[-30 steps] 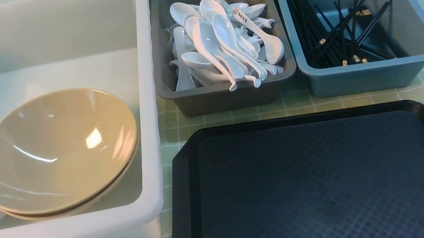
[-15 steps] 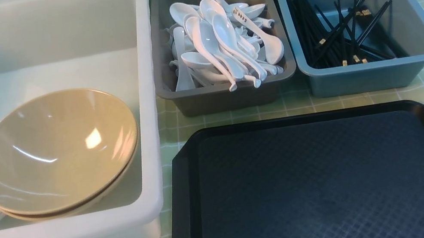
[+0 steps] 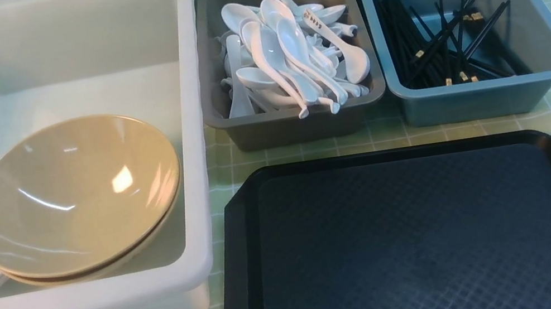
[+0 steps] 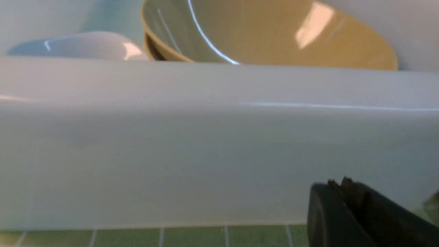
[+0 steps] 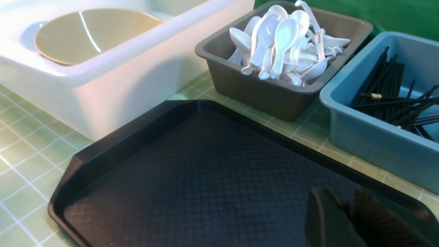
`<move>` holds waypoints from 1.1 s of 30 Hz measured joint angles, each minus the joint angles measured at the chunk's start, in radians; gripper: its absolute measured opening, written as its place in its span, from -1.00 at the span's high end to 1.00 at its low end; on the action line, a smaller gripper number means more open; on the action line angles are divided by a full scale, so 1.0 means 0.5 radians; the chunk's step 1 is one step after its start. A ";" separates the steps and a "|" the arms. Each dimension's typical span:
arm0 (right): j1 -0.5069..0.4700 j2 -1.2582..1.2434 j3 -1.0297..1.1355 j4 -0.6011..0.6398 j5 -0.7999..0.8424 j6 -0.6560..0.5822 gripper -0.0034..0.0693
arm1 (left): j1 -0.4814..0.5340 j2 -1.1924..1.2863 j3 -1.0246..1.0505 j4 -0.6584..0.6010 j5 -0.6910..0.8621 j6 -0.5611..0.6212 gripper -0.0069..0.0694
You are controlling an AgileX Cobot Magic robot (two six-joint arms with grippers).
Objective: On green table put chopsticks spoon bowls plates into blue grey white boxes.
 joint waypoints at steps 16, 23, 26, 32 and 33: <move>0.000 0.000 0.000 0.000 0.000 0.000 0.55 | 0.074 0.000 0.008 -0.028 -0.045 0.002 0.82; 0.000 0.000 0.000 0.000 0.000 0.000 0.53 | 0.074 0.000 0.008 -0.028 -0.048 -0.009 0.82; -0.075 -0.004 0.004 0.004 0.002 0.000 0.52 | 0.074 0.000 0.008 -0.028 -0.048 -0.013 0.82; -0.716 -0.014 0.014 0.004 0.013 0.000 0.51 | 0.074 0.000 0.008 -0.028 -0.050 -0.015 0.82; -0.740 -0.015 0.014 0.004 0.013 0.000 0.51 | 0.074 0.000 0.008 -0.028 -0.050 -0.015 0.82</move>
